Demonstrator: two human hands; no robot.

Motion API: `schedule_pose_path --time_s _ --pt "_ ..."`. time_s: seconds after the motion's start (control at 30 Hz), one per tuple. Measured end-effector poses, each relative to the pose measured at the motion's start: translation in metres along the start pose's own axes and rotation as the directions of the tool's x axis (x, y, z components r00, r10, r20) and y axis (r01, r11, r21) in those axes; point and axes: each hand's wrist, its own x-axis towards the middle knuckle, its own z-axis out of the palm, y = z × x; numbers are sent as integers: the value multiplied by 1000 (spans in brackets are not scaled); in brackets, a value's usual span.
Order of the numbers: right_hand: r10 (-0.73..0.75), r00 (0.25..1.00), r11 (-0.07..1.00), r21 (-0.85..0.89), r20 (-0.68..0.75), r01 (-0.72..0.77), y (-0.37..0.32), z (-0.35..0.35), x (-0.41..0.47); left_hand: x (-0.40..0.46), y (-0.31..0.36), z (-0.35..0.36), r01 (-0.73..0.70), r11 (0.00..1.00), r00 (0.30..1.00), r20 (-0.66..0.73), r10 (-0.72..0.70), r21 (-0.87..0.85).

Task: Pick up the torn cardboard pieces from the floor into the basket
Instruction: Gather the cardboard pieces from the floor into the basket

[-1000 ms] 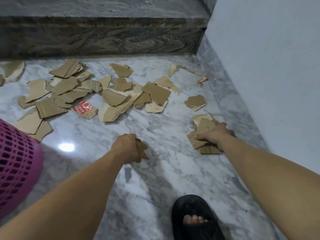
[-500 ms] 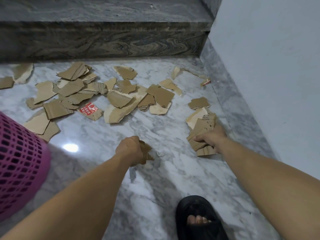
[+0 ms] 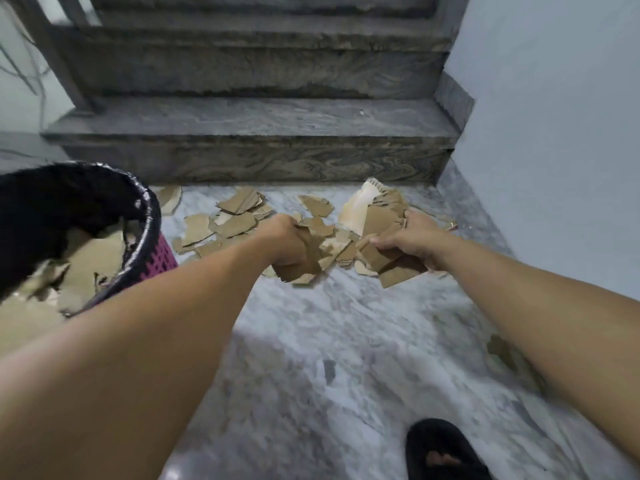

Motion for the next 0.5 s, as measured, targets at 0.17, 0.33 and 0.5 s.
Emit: schedule_pose_path --time_s 0.17,0.33,0.5 --pt "-148 981 988 -20 122 152 -119 35 -35 -48 -19 -116 0 981 970 -239 -47 -192" --pt "-286 917 955 8 279 296 -217 100 -75 -113 -84 -204 170 954 913 -325 -246 -245" --pt "-341 861 934 29 378 357 -252 194 -103 -160 -165 -215 324 903 857 -317 -406 -281"
